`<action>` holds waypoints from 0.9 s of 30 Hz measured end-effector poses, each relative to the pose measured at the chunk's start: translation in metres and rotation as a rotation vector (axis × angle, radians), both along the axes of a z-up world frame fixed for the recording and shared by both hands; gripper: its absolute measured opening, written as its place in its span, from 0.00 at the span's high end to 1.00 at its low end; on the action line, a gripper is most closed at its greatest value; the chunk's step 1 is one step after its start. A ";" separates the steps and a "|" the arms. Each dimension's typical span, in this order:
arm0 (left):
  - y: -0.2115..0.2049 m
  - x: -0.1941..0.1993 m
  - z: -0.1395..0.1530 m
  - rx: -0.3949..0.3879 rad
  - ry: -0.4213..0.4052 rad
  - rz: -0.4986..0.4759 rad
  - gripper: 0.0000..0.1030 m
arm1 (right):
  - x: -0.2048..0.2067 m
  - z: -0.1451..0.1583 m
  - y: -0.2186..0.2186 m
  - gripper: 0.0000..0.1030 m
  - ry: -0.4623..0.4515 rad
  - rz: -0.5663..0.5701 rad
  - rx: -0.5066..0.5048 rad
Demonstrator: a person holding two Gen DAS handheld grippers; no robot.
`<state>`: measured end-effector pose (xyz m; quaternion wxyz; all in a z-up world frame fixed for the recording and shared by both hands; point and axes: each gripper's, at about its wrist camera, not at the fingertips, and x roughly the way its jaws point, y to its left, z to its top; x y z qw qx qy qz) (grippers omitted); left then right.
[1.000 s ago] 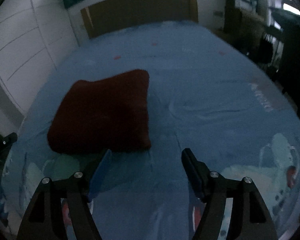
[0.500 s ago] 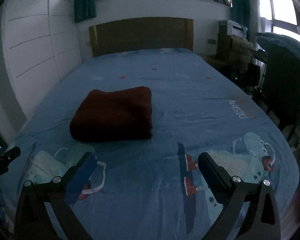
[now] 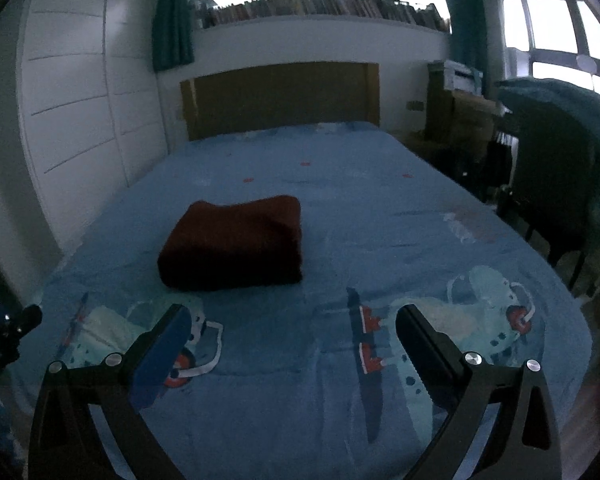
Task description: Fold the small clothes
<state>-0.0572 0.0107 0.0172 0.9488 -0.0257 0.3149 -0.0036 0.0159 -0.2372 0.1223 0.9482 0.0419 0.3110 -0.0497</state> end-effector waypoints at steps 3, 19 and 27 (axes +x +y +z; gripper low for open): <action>-0.005 -0.001 0.001 0.007 -0.013 0.005 0.01 | -0.004 0.003 0.004 0.01 -0.010 0.008 -0.002; -0.020 -0.003 0.002 0.030 -0.048 0.002 0.01 | -0.012 0.004 0.005 0.01 -0.038 0.003 -0.017; -0.024 0.000 -0.002 0.038 -0.033 -0.001 0.01 | -0.009 -0.002 0.003 0.01 -0.022 -0.014 -0.018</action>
